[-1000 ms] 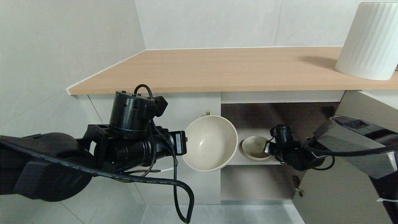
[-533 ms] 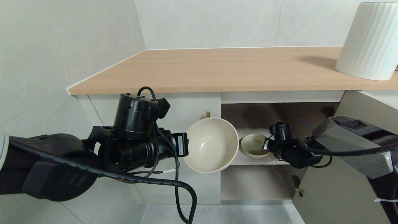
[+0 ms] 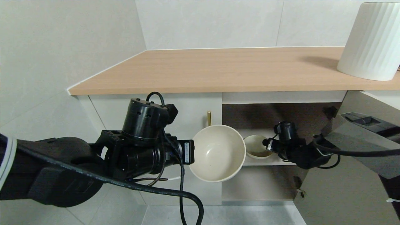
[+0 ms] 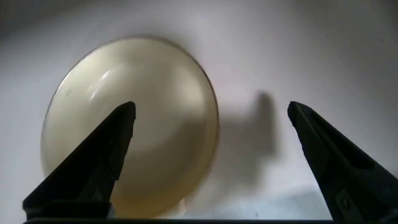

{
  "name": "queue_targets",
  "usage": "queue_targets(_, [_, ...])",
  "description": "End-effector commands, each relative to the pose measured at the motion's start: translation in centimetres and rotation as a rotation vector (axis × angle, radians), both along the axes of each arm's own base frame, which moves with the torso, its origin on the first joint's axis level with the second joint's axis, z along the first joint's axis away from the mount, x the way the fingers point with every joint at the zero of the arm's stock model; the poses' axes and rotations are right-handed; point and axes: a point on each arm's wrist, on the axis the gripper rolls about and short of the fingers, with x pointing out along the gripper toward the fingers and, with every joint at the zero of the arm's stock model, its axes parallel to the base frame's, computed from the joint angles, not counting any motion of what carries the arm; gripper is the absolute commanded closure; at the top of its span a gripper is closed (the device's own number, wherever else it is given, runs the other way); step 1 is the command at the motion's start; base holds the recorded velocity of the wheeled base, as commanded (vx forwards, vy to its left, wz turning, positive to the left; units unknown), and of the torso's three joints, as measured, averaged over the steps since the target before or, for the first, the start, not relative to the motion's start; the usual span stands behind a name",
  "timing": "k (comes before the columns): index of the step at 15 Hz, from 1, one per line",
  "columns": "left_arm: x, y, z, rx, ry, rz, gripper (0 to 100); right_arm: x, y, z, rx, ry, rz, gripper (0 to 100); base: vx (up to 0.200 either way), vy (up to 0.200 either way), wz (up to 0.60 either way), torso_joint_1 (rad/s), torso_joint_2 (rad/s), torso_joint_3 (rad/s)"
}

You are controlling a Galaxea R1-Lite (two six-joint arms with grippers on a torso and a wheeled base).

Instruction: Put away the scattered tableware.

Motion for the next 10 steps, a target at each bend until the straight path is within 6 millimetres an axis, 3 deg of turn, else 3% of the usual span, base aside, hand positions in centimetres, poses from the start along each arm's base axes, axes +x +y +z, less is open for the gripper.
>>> queue_targets(1, [0.1, -0.6, -1.3, 0.036, 0.044, -0.012, 100, -3.8, 0.0, 4.7, 0.024, -0.021, 0.074, 0, 0.000, 0.000, 0.00, 0.000, 0.00, 0.000])
queue_targets(6, [-0.6, -2.6, -4.4, 0.141, 0.156, -0.061, 100, -12.3, -0.4, 12.7, 0.080, -0.019, 0.374, 0, 0.000, 0.000, 0.00, 0.000, 0.00, 0.000])
queue_targets(10, [-0.4, -4.3, -6.6, 0.207, 0.185, -0.063, 100, -17.8, 1.6, 16.2, 0.103, 0.063, 0.573, 0, 0.000, 0.000, 0.00, 0.000, 0.00, 0.000])
